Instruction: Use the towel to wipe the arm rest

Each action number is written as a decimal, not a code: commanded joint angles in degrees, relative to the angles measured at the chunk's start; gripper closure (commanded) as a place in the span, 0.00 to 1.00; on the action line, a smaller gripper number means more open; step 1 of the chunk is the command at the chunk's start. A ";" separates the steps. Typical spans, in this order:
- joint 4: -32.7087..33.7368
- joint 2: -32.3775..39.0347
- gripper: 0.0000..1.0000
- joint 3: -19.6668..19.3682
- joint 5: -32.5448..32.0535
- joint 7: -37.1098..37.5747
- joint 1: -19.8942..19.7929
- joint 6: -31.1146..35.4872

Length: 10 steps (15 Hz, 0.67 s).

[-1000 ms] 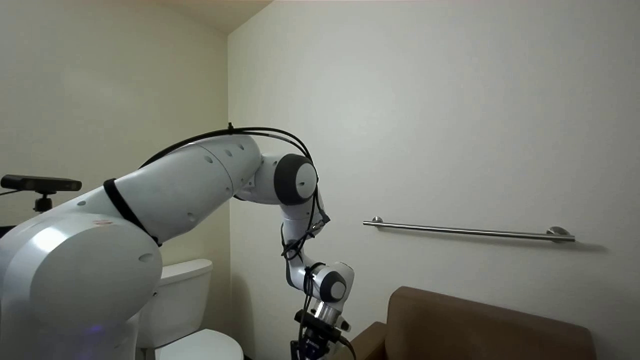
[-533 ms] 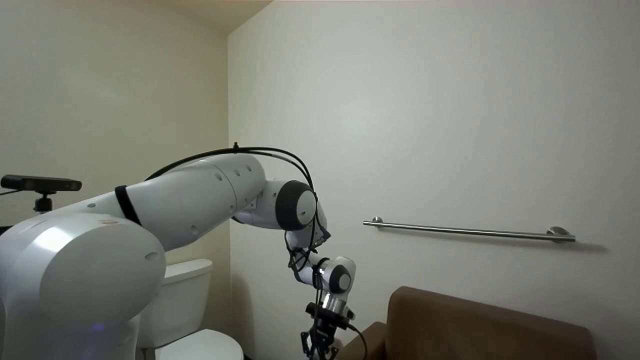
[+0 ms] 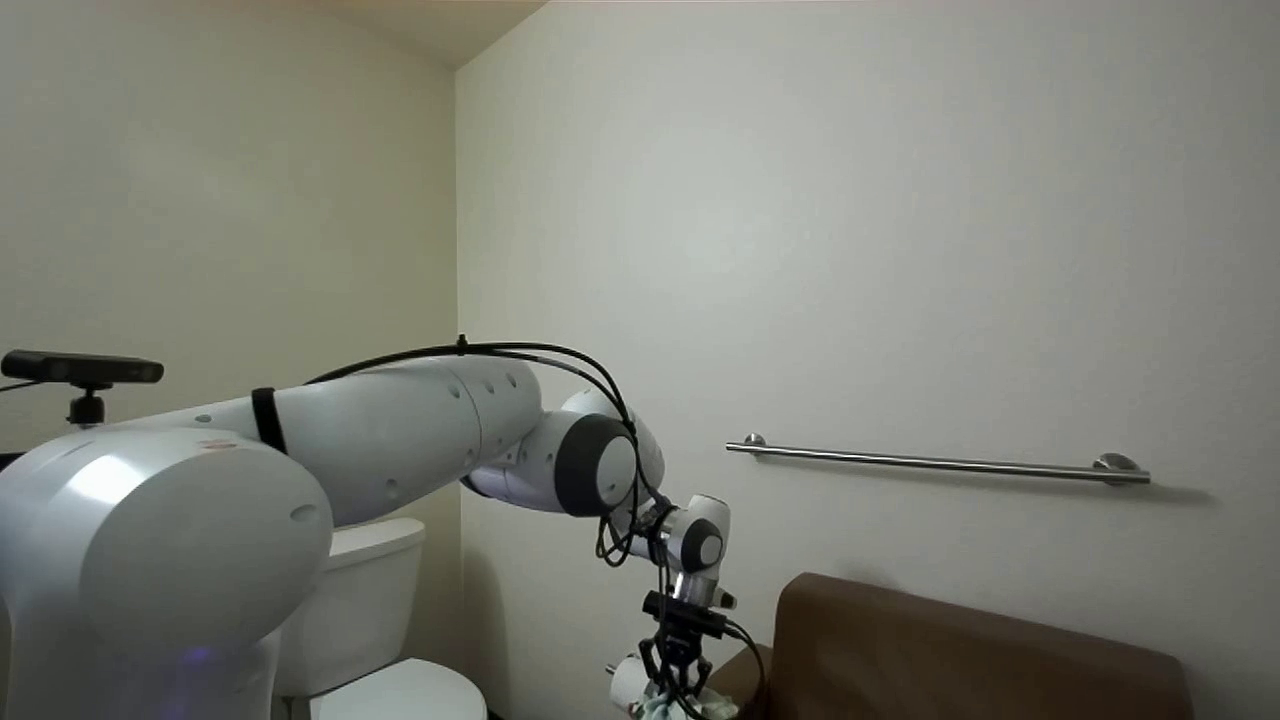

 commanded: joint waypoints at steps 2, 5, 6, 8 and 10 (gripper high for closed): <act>6.76 3.89 0.93 -0.41 -0.29 -0.57 -0.69 -0.63; 3.75 2.13 0.93 1.95 1.34 -4.92 -2.71 -1.64; 2.11 1.40 0.93 3.00 1.97 -7.28 -3.47 -1.78; -3.01 -0.82 0.93 4.90 2.87 -11.35 -5.27 -1.42; -8.07 -3.25 0.93 5.48 3.54 -11.52 -7.04 -0.47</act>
